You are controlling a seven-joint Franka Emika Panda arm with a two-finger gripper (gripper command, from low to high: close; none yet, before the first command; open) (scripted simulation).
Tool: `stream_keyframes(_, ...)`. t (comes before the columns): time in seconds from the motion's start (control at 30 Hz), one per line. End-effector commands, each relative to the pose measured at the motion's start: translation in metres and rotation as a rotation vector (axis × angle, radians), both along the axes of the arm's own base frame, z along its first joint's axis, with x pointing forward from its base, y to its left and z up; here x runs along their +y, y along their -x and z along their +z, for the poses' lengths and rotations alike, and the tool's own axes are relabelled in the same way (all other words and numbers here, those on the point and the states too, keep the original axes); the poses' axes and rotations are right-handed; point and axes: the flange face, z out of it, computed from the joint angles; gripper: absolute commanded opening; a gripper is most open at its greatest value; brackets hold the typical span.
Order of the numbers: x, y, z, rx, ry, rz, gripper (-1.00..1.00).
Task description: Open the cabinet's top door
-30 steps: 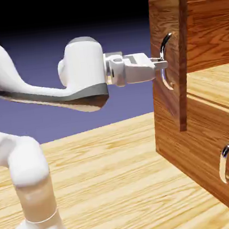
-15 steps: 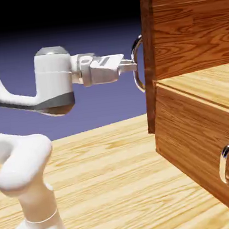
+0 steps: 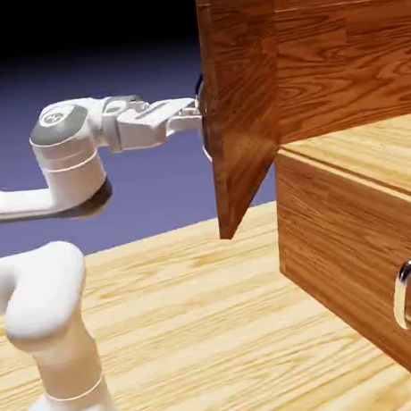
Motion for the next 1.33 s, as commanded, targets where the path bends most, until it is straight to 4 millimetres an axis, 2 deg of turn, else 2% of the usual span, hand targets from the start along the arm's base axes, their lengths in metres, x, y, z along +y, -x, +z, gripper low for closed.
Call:
stream_keyframes(0.0,0.007,0.004,0.0,0.0,-0.002,-0.016,-1.0)
stream_keyframes(0.3,0.08,0.037,0.0,0.0,-0.002,-0.177,-1.0)
stream_keyframes(0.63,0.193,0.063,0.0,-0.001,-0.002,-0.408,-1.0)
stream_keyframes(0.97,0.295,0.064,0.0,-0.001,-0.002,-0.613,-1.0)
stream_keyframes(1.3,0.377,0.049,0.0,-0.001,-0.002,-0.778,-1.0)
